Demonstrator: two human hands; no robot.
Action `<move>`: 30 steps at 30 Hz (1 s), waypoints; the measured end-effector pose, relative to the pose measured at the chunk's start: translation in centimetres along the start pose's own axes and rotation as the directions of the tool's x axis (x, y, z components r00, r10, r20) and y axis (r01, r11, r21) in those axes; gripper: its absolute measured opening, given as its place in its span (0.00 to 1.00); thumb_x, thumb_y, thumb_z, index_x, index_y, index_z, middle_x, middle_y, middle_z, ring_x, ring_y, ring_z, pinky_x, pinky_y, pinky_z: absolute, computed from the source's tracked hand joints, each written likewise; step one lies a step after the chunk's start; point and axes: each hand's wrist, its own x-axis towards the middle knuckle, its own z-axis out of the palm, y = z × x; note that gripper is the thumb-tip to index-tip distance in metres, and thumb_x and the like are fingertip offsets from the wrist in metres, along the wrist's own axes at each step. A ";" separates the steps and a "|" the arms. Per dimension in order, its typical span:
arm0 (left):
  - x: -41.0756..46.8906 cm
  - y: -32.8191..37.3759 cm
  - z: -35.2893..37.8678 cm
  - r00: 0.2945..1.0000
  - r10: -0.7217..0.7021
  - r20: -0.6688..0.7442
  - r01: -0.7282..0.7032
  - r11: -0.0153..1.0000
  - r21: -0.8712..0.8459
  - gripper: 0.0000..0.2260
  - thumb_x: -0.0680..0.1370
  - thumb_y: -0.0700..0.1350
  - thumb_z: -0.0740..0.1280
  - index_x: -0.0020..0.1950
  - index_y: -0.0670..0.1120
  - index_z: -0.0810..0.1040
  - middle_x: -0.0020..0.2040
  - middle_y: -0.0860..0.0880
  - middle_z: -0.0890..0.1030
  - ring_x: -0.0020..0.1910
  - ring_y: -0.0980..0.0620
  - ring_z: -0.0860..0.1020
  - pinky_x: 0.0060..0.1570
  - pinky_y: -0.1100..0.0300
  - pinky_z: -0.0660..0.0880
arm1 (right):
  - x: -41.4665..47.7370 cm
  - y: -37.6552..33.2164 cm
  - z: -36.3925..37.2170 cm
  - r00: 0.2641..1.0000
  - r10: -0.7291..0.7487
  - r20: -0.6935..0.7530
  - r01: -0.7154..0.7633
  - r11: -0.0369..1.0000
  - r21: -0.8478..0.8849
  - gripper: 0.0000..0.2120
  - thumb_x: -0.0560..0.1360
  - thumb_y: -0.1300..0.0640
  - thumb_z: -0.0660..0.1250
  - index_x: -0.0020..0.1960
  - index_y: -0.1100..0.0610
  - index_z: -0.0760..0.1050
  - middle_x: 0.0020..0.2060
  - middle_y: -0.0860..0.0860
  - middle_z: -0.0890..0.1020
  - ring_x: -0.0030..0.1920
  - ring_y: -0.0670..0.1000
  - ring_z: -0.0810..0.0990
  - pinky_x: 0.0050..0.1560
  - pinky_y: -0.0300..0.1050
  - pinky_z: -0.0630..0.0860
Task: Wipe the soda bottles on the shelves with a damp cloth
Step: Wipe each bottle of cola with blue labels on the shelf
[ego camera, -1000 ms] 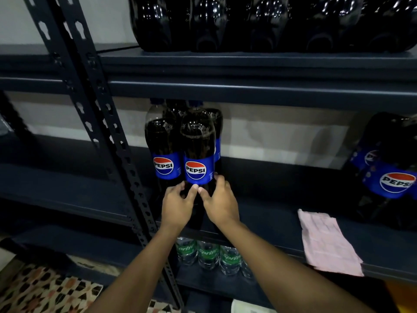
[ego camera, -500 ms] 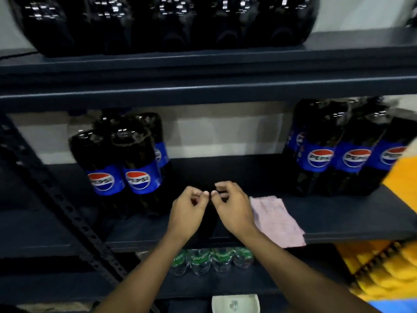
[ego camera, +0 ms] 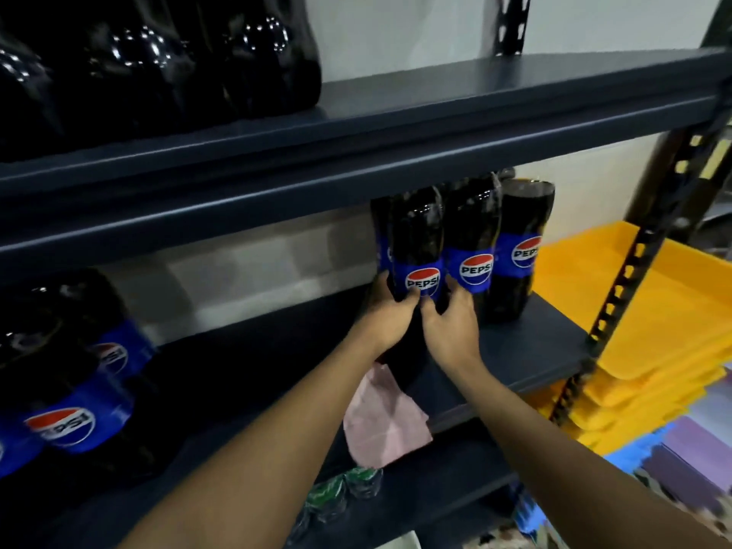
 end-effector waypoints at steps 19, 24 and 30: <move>-0.1 -4.8 -5.9 0.966 -0.021 -0.256 0.011 0.999 -0.041 0.27 0.80 0.58 0.73 0.76 0.52 0.70 0.67 0.51 0.80 0.62 0.50 0.81 0.62 0.53 0.79 | -1.5 -1.3 7.0 0.990 -0.087 0.110 0.098 0.989 -0.107 0.20 0.80 0.47 0.70 0.67 0.59 0.79 0.59 0.57 0.81 0.55 0.57 0.82 0.51 0.47 0.79; -2.4 -7.2 -10.3 0.945 -0.044 -0.323 0.017 0.996 -0.086 0.22 0.82 0.50 0.72 0.75 0.49 0.72 0.65 0.52 0.81 0.57 0.55 0.79 0.46 0.72 0.73 | -3.2 -2.7 10.3 0.968 -0.131 0.214 0.157 0.981 -0.113 0.17 0.78 0.50 0.72 0.62 0.60 0.81 0.56 0.58 0.82 0.53 0.58 0.83 0.51 0.50 0.79; -7.7 -10.7 -14.4 0.913 0.003 -0.408 -0.051 0.993 -0.107 0.14 0.79 0.48 0.76 0.61 0.58 0.75 0.57 0.54 0.81 0.54 0.61 0.81 0.49 0.72 0.76 | -7.5 -4.5 12.5 0.925 -0.134 0.355 0.159 0.986 -0.041 0.22 0.77 0.42 0.72 0.64 0.56 0.81 0.57 0.53 0.83 0.56 0.53 0.82 0.54 0.46 0.78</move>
